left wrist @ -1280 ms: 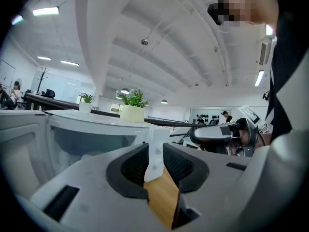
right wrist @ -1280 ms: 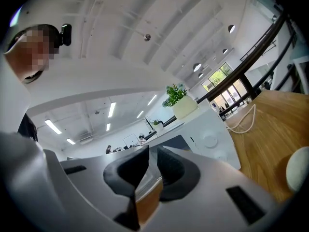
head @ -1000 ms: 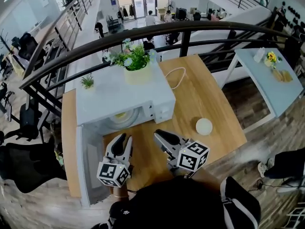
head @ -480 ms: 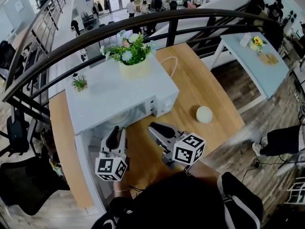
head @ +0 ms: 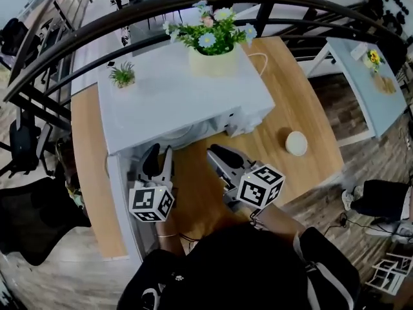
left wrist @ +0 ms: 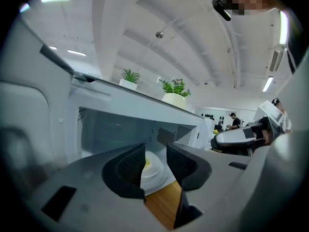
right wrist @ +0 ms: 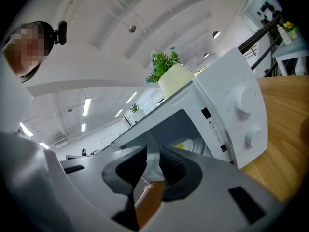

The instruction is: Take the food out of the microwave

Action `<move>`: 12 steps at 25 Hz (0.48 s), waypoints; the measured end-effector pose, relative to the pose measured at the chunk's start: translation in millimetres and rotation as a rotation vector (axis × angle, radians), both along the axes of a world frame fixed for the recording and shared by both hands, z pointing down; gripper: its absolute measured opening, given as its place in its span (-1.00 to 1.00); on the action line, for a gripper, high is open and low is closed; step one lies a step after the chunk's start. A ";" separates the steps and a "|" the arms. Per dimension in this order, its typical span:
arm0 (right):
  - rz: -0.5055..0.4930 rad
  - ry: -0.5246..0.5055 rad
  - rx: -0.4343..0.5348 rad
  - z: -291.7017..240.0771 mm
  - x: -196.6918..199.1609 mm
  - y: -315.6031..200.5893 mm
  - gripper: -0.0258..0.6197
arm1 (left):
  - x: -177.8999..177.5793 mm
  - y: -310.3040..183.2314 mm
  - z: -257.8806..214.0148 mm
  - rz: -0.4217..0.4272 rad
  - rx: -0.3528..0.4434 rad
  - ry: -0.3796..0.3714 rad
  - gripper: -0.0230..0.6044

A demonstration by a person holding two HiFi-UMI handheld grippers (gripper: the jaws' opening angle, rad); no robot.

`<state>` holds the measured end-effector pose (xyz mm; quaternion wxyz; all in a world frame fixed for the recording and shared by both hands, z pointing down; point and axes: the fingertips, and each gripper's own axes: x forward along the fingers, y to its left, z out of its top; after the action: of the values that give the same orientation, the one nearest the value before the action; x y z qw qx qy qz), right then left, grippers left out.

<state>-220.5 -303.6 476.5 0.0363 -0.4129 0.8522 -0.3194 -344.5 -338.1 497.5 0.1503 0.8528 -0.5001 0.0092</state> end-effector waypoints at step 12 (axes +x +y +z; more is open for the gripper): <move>0.103 0.082 -0.072 44.1 -8.5 -41.8 -0.53 | -3.4 -32.6 43.3 -0.021 -0.089 -0.044 -0.37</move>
<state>-229.0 -345.5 520.7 0.0027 -0.4700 0.8186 -0.3302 -347.9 -370.7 540.8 0.1772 0.8395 -0.5113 0.0484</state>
